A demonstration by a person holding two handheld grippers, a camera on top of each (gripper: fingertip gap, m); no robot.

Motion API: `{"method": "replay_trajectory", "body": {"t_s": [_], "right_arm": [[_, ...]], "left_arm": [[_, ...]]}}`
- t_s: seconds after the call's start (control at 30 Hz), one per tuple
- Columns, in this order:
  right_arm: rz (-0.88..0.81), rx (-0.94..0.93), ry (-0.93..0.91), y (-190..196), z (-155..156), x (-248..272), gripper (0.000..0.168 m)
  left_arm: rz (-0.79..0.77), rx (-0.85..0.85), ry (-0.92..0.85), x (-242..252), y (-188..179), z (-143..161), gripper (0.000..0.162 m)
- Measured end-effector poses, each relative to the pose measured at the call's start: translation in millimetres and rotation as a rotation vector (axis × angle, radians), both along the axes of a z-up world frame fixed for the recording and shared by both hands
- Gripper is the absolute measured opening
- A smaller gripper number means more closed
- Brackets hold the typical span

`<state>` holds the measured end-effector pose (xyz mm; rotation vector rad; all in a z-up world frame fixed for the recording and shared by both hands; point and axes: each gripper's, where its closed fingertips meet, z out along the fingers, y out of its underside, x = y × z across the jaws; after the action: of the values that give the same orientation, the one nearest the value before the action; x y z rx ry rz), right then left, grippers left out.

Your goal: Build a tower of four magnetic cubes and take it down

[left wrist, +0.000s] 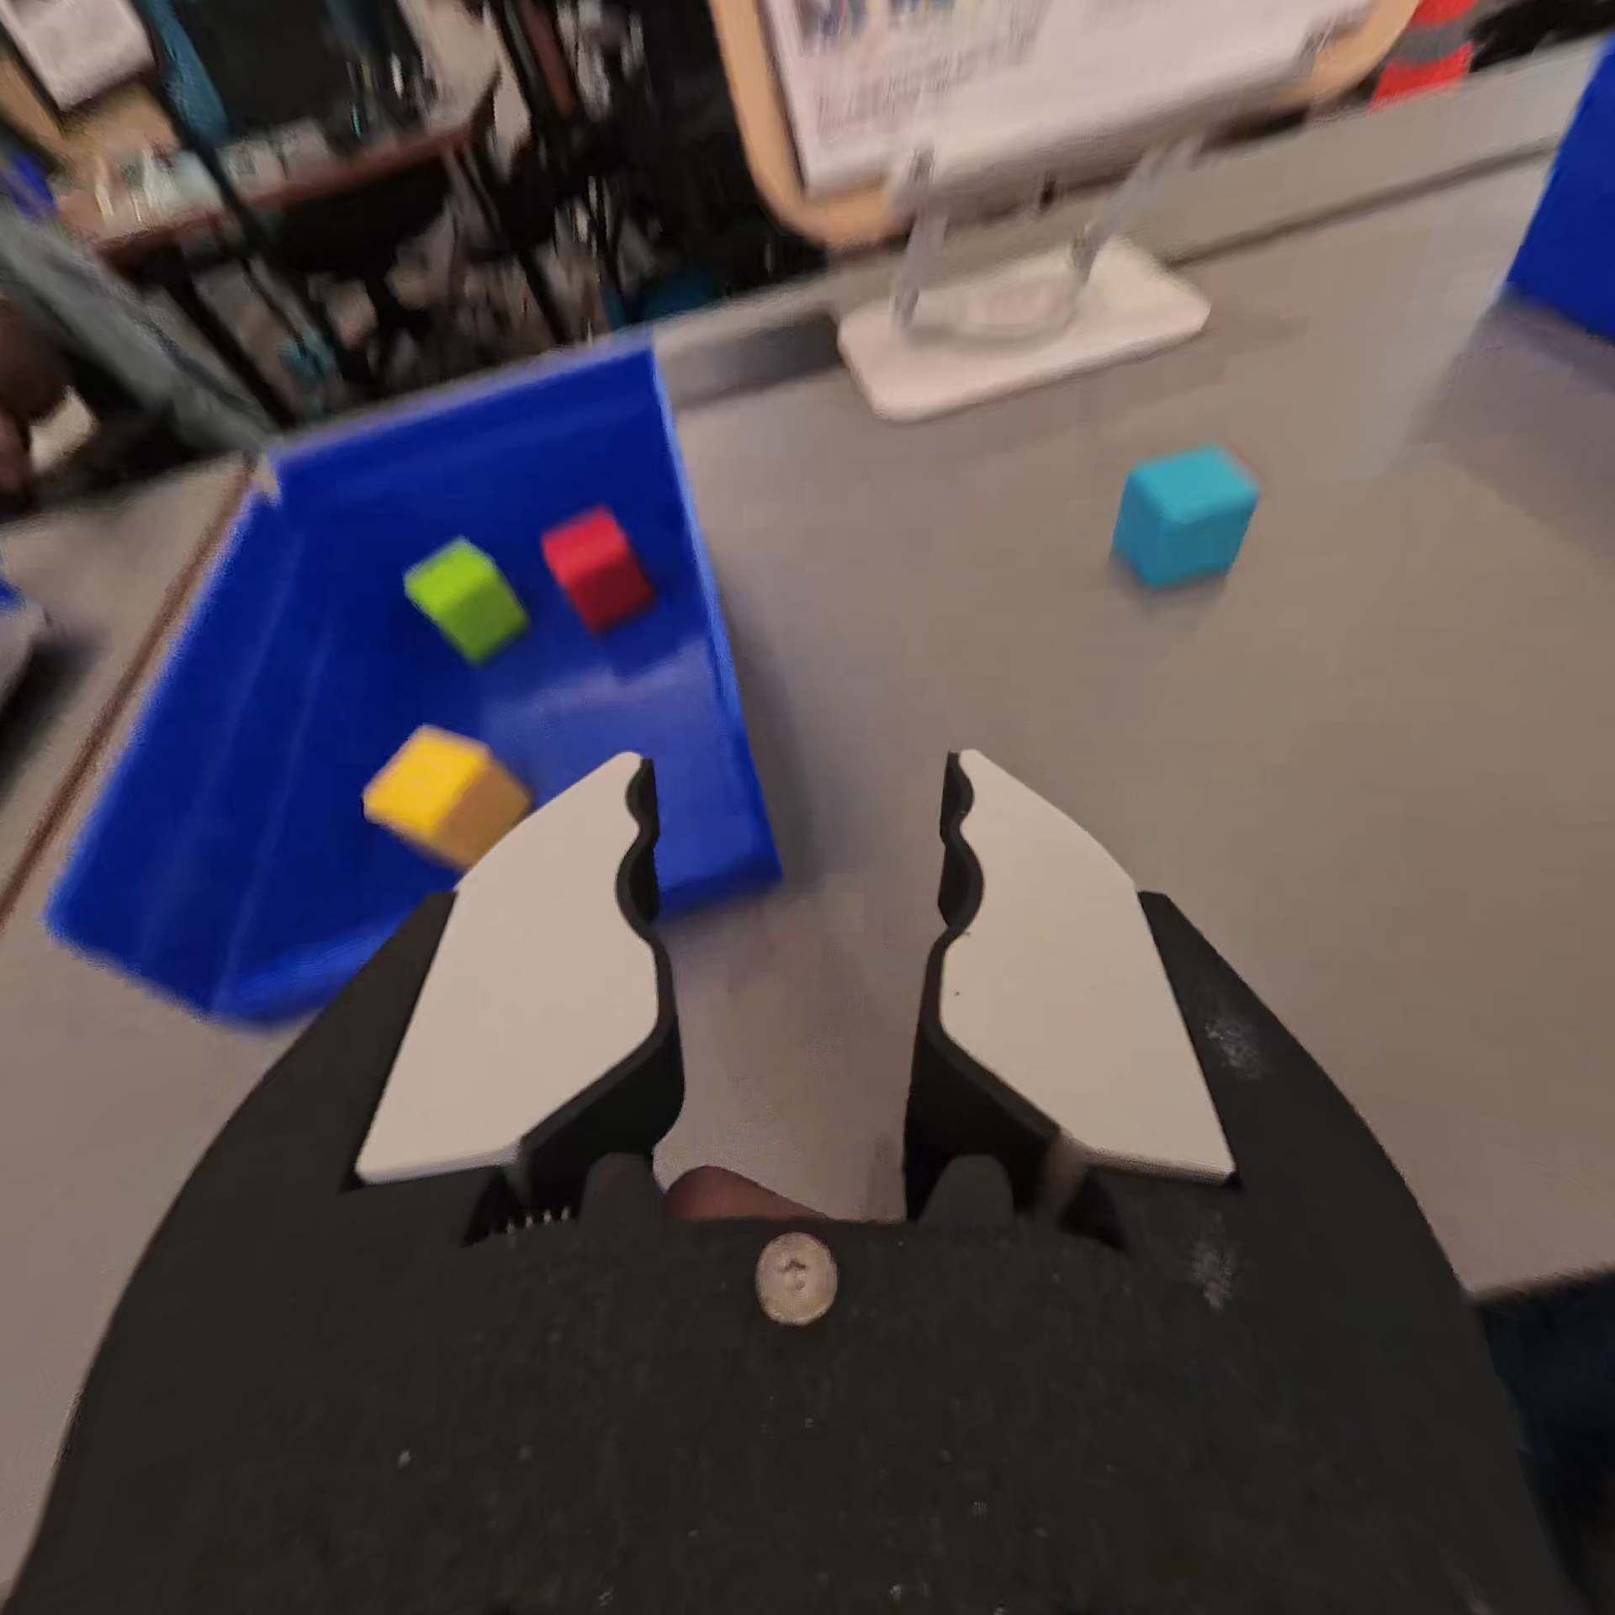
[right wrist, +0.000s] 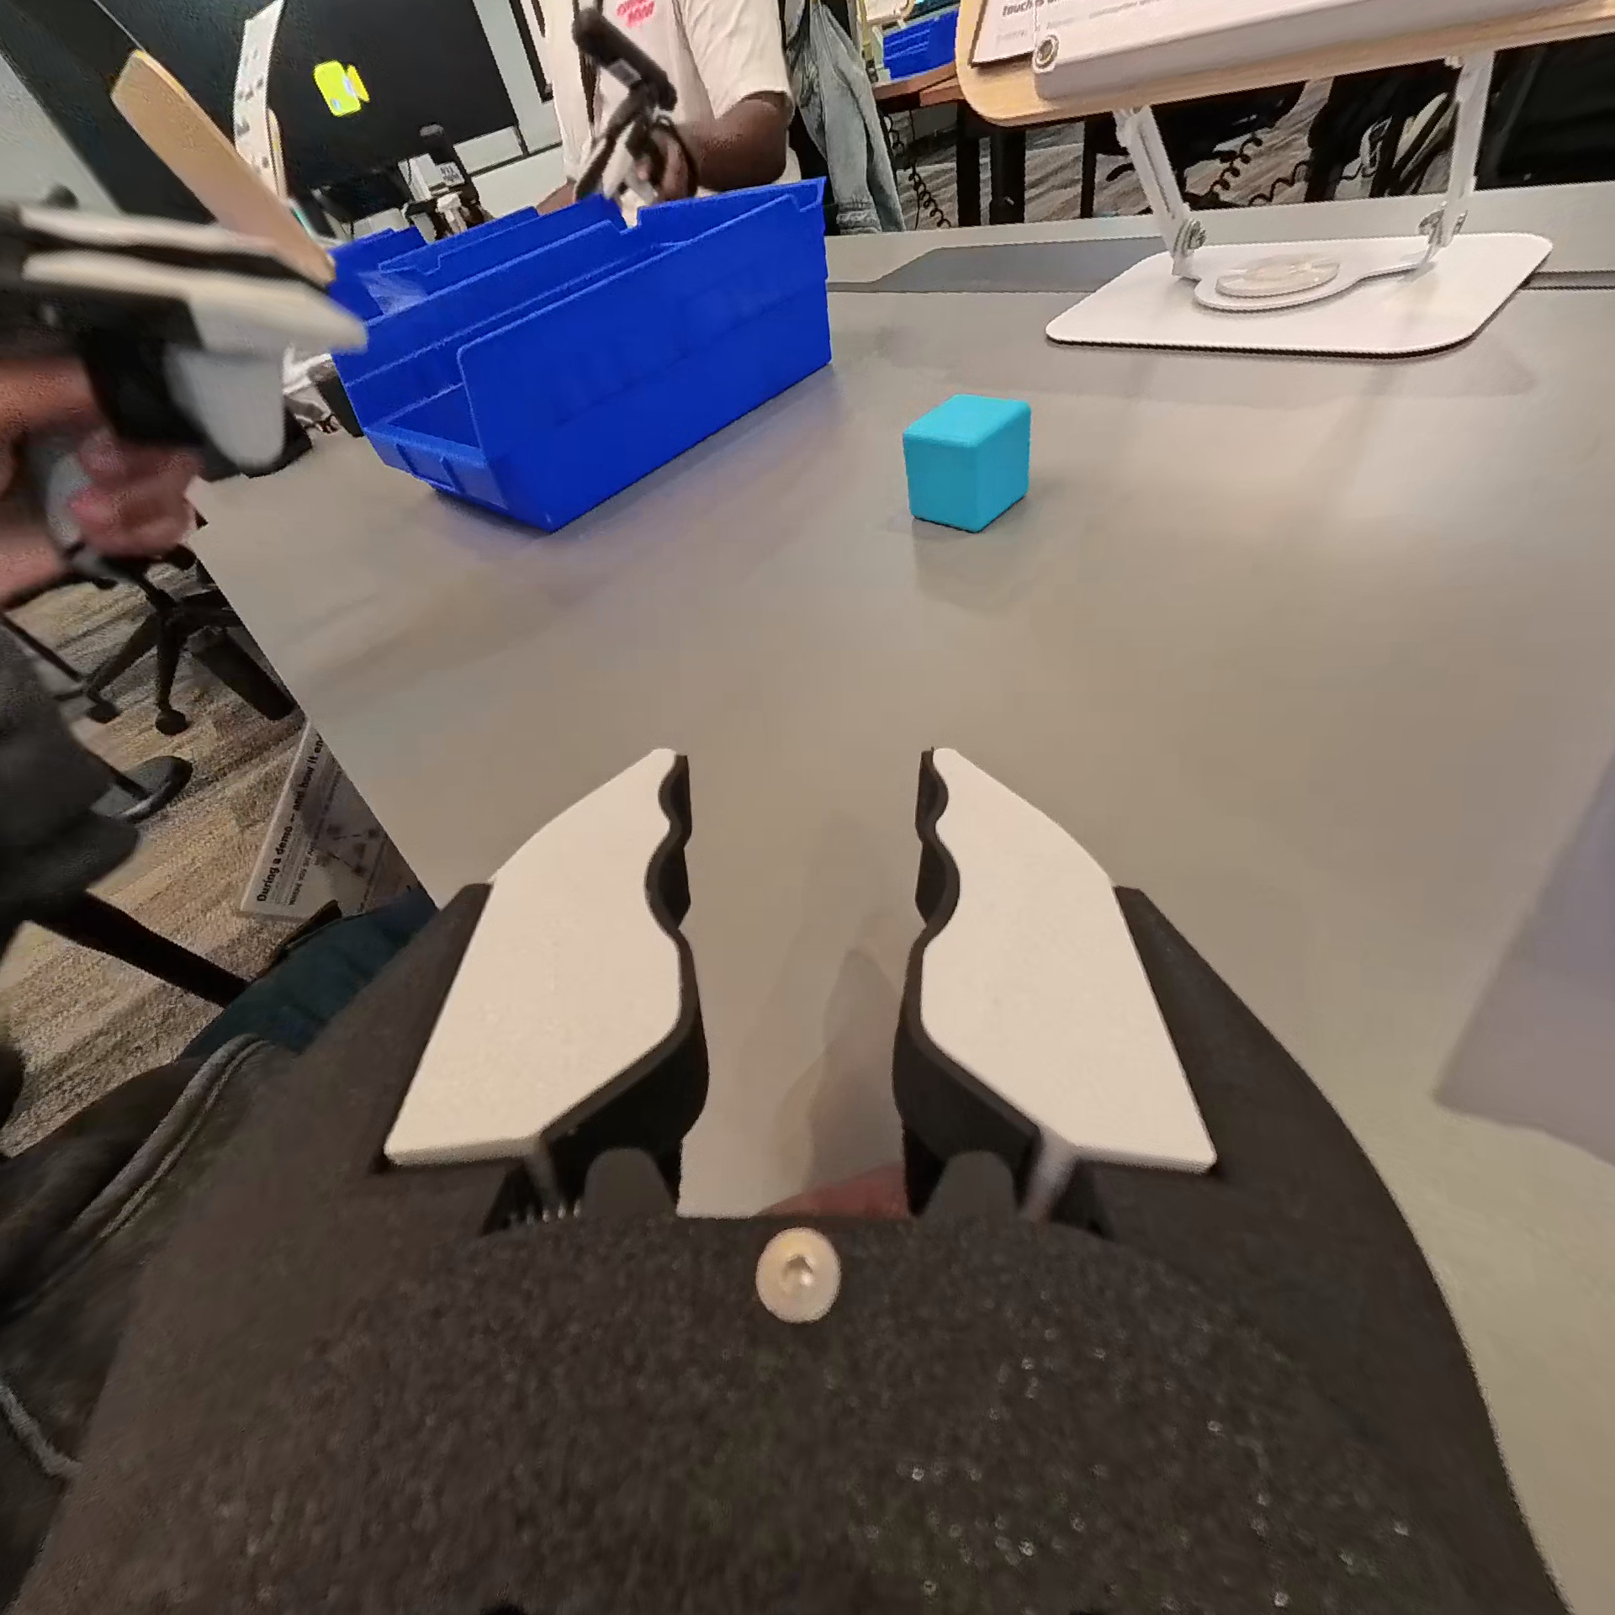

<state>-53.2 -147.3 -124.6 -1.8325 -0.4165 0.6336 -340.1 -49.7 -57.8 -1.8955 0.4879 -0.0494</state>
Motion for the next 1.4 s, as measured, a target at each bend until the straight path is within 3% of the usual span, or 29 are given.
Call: {"method": "replay_trajectory", "body": {"t_s": [0.13,0.27,0.4,0.6,0.73,0.87,0.97,1.1,1.4], "right_arm": [[0.012,-0.014,-0.017,0,-3,-3,0.049],[0.011,-0.011,-0.015,0,-2,-3,0.049],[0.019,-0.023,-0.012,0,-3,-4,0.049],[0.031,-0.028,-0.003,-1,-3,-6,0.049],[0.031,-0.019,0.023,-2,0,-4,0.048],[0.033,-0.020,0.034,-2,1,-4,0.048],[0.032,-0.018,0.025,-2,0,-4,0.048],[0.031,-0.016,0.010,-3,-1,-5,0.048],[0.033,-0.019,0.008,-3,-2,-6,0.048]], "left_arm": [[0.101,-0.180,-0.092,-31,-52,-61,0.070],[0.266,-0.227,-0.151,-74,-67,-78,0.073],[0.372,-0.208,-0.173,-102,-35,-46,0.076],[0.540,-0.196,-0.284,-115,56,-5,0.076],[0.723,-0.238,-0.295,-130,109,-15,0.074],[0.826,-0.396,-0.359,-123,140,-49,0.072],[0.919,-0.505,-0.437,-124,151,-70,0.072],[1.064,-0.561,-0.370,-146,146,-84,0.066],[1.070,-0.599,-0.280,-163,147,-88,0.075]]}}
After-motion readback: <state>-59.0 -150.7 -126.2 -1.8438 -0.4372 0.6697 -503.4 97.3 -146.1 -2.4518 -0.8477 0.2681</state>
